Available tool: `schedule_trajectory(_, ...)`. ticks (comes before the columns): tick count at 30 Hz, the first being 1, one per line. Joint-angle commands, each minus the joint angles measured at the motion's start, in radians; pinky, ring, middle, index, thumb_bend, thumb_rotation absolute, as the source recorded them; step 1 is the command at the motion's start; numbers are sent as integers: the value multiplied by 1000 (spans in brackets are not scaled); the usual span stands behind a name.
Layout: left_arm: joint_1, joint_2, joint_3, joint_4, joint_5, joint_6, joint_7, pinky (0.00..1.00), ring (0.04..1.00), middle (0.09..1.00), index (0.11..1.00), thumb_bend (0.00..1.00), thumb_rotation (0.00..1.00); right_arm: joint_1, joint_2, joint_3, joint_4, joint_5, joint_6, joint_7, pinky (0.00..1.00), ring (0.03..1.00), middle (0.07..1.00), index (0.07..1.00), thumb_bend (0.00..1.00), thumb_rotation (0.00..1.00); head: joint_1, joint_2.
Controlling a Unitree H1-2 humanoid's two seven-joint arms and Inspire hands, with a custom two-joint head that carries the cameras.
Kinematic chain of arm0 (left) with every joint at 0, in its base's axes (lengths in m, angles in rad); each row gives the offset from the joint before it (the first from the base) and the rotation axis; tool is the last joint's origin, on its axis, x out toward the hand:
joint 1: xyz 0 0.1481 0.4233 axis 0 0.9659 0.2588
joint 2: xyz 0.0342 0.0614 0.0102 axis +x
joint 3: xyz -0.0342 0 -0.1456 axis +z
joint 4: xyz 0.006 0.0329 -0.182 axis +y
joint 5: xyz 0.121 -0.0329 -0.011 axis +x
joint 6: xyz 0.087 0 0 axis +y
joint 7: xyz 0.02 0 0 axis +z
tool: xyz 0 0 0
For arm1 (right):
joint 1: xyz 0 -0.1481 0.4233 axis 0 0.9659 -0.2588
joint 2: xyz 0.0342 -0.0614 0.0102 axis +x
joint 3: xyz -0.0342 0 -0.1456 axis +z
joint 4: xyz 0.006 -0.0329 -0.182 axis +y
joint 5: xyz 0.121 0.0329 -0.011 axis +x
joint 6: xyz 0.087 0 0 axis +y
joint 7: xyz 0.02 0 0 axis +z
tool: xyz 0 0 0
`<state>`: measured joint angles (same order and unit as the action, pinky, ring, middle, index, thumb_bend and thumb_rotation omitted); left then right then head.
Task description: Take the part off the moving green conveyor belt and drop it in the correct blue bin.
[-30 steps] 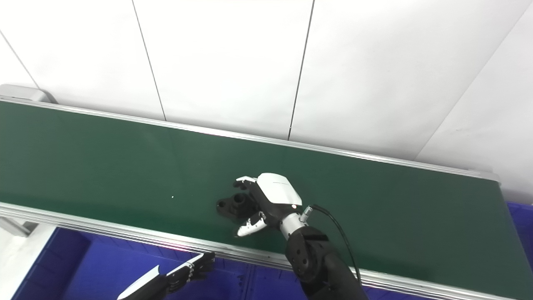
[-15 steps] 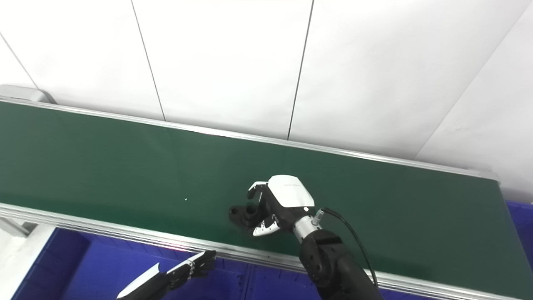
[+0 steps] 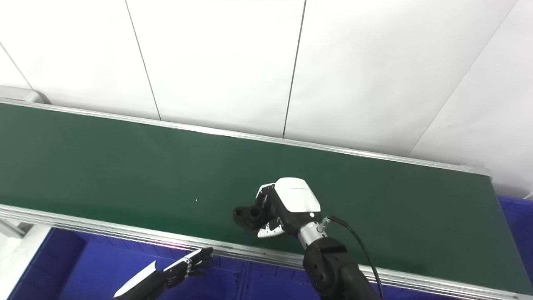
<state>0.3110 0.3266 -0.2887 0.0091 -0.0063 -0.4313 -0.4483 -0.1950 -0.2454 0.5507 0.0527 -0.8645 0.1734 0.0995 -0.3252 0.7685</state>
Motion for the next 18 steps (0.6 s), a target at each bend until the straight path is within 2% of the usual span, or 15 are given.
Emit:
schedule_trajectory(1, -9, 4, 11, -22, -27, -38, -5, 885, 933, 968, 969, 737, 585, 16, 10, 27, 12, -23, -32, -1, 191, 260, 472, 493, 526, 0, -1, -1)
schedule_trajectory(7, -13, 3, 15, -18, -35, -38, -10, 874, 928, 966, 969, 736, 583, 33, 3, 24, 15, -32, -81, -92, 198, 266, 473, 492, 527, 0, -5, -3)
schedule_trajectory(9, -14, 2, 16, -16, -34, -38, -11, 895, 939, 968, 970, 734, 575, 39, -1, 20, 9, -34, -91, -112, 239, 308, 475, 492, 527, 0, -4, -3)
schedule_trajectory(12, -16, 0, 18, -13, -31, -38, -11, 895, 937, 967, 971, 737, 587, 51, -6, 9, -5, -32, -100, -138, 343, 394, 480, 492, 526, 0, -4, -3)
schedule_trajectory(13, -16, -1, 19, -11, -35, -38, -14, 885, 933, 968, 969, 735, 576, 57, -8, 4, -15, -33, -101, -145, 405, 437, 483, 493, 526, 0, -4, -3)
schedule_trajectory(18, -16, -2, 20, -13, -38, -38, -22, 885, 935, 971, 972, 723, 568, 93, -17, -25, -94, -37, -107, -174, 349, 383, 478, 492, 526, 0, -4, 0)
